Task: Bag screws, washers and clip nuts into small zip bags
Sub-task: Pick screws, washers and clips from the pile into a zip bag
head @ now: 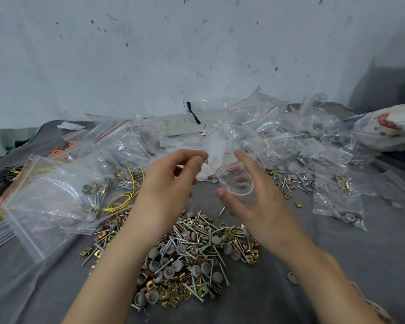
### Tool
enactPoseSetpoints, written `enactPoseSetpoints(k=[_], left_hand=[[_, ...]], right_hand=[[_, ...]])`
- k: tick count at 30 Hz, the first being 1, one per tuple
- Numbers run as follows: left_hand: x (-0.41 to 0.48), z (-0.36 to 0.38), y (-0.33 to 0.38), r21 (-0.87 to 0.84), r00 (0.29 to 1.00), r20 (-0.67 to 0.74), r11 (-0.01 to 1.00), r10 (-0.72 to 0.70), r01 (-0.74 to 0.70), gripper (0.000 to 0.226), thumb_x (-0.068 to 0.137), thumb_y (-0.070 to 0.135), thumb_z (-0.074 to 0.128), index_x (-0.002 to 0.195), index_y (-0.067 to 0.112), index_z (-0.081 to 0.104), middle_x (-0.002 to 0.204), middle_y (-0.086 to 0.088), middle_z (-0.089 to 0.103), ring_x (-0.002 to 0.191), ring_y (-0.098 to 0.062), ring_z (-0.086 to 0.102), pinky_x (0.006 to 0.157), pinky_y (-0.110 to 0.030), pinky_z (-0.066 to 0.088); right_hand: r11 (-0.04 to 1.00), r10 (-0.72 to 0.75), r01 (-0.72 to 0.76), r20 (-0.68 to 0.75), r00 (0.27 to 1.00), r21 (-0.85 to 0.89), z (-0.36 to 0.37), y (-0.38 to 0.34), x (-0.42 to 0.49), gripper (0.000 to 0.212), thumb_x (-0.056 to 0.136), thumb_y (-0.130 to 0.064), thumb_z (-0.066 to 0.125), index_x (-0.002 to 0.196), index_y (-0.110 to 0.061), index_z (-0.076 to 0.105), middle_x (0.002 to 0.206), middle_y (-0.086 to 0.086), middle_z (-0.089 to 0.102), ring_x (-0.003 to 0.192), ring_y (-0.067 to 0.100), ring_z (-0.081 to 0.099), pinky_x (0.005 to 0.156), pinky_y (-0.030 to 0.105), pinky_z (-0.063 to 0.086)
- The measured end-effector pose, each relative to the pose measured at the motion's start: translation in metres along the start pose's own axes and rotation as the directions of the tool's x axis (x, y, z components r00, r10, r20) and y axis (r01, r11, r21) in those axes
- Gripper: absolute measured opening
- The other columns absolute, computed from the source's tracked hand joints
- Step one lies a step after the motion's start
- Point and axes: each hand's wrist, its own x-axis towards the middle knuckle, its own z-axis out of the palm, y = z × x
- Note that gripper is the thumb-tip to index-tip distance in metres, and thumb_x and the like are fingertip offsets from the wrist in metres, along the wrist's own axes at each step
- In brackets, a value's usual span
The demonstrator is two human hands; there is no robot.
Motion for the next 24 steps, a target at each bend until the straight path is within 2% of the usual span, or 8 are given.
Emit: enactPoseSetpoints(k=[3, 6, 10, 16, 18, 20, 22, 24], left_hand=[[-0.004, 0.003, 0.007, 0.187, 0.989, 0.091, 0.973, 0.119, -0.134, 0.02, 0.098, 0.018, 0.056, 0.102, 0.032, 0.07, 0.087, 0.024, 0.064, 0.074, 0.005, 0.058, 0.065, -0.009, 0.042], [-0.007, 0.004, 0.009, 0.301, 0.968, 0.169, 0.925, 0.187, -0.231, 0.019, 0.097, 0.018, 0.059, 0.107, 0.031, 0.069, 0.092, 0.026, 0.064, 0.081, 0.01, 0.057, 0.067, -0.003, 0.038], [-0.008, 0.005, 0.008, 0.264, 0.956, 0.249, 0.939, 0.156, -0.222, 0.02, 0.096, 0.021, 0.061, 0.108, 0.035, 0.068, 0.093, 0.024, 0.066, 0.082, 0.003, 0.062, 0.064, -0.007, 0.042], [-0.003, -0.003, -0.004, 0.198, 0.979, 0.176, 0.971, 0.101, -0.136, 0.019, 0.096, 0.031, 0.06, 0.112, 0.039, 0.065, 0.095, 0.021, 0.065, 0.083, -0.004, 0.065, 0.071, -0.022, 0.053], [-0.002, -0.006, -0.017, 0.258, 0.98, 0.195, 0.962, 0.036, -0.087, 0.021, 0.097, 0.034, 0.058, 0.117, 0.037, 0.063, 0.092, 0.017, 0.065, 0.081, 0.001, 0.063, 0.071, -0.017, 0.052], [-0.003, -0.008, -0.032, 0.456, 0.965, 0.256, 0.888, -0.061, -0.065, 0.031, 0.097, 0.04, 0.054, 0.127, 0.033, 0.057, 0.103, 0.016, 0.064, 0.088, 0.004, 0.06, 0.075, -0.01, 0.046], [-0.006, -0.007, -0.048, 0.666, 0.94, 0.303, 0.74, -0.158, -0.09, 0.042, 0.099, 0.046, 0.048, 0.138, 0.03, 0.048, 0.126, 0.007, 0.059, 0.11, -0.003, 0.055, 0.095, -0.024, 0.045], [-0.011, -0.003, -0.058, 0.772, 0.912, 0.323, 0.628, -0.252, -0.099, 0.049, 0.099, 0.051, 0.043, 0.143, 0.029, 0.043, 0.139, 0.002, 0.049, 0.128, -0.017, 0.045, 0.107, -0.038, 0.039]], right_hand=[[0.999, -0.036, 0.037, 0.007, 0.999, -0.04, 0.004, 0.002, -0.001, 0.078, 0.083, -0.081, 0.051, 0.149, -0.059, 0.018, 0.12, -0.046, 0.045, 0.121, -0.008, 0.047, 0.098, 0.019, 0.037], [0.997, -0.05, 0.051, 0.004, 0.999, -0.063, 0.006, 0.001, -0.001, 0.079, 0.082, -0.08, 0.051, 0.15, -0.054, 0.02, 0.127, -0.026, 0.054, 0.121, -0.002, 0.05, 0.101, 0.026, 0.042], [0.995, -0.063, 0.065, 0.025, 0.998, -0.073, 0.004, -0.001, -0.002, 0.08, 0.084, -0.075, 0.052, 0.152, -0.047, 0.022, 0.138, -0.016, 0.055, 0.128, 0.005, 0.05, 0.108, 0.039, 0.044], [0.994, -0.039, 0.043, 0.043, 0.998, -0.097, 0.0, -0.001, -0.003, 0.075, 0.089, -0.069, 0.057, 0.151, -0.052, 0.019, 0.136, -0.027, 0.045, 0.127, -0.003, 0.043, 0.104, 0.024, 0.033], [0.995, -0.033, 0.038, 0.052, 0.998, -0.095, -0.001, -0.001, -0.005, 0.074, 0.089, -0.069, 0.056, 0.151, -0.054, 0.018, 0.135, -0.03, 0.043, 0.128, -0.003, 0.042, 0.105, 0.025, 0.032], [0.996, -0.019, 0.023, 0.057, 0.998, -0.088, -0.002, -0.002, -0.007, 0.074, 0.087, -0.072, 0.054, 0.15, -0.059, 0.015, 0.138, -0.024, 0.047, 0.131, 0.001, 0.041, 0.104, 0.027, 0.032], [0.996, -0.011, 0.016, 0.06, 0.998, -0.085, -0.002, -0.003, -0.007, 0.075, 0.085, -0.076, 0.051, 0.148, -0.062, 0.013, 0.139, -0.02, 0.049, 0.13, 0.003, 0.041, 0.1, 0.027, 0.031], [0.995, -0.018, 0.024, 0.06, 0.998, -0.093, -0.002, -0.003, -0.006, 0.074, 0.085, -0.076, 0.05, 0.148, -0.062, 0.013, 0.134, -0.022, 0.05, 0.125, -0.005, 0.041, 0.098, 0.022, 0.031]])
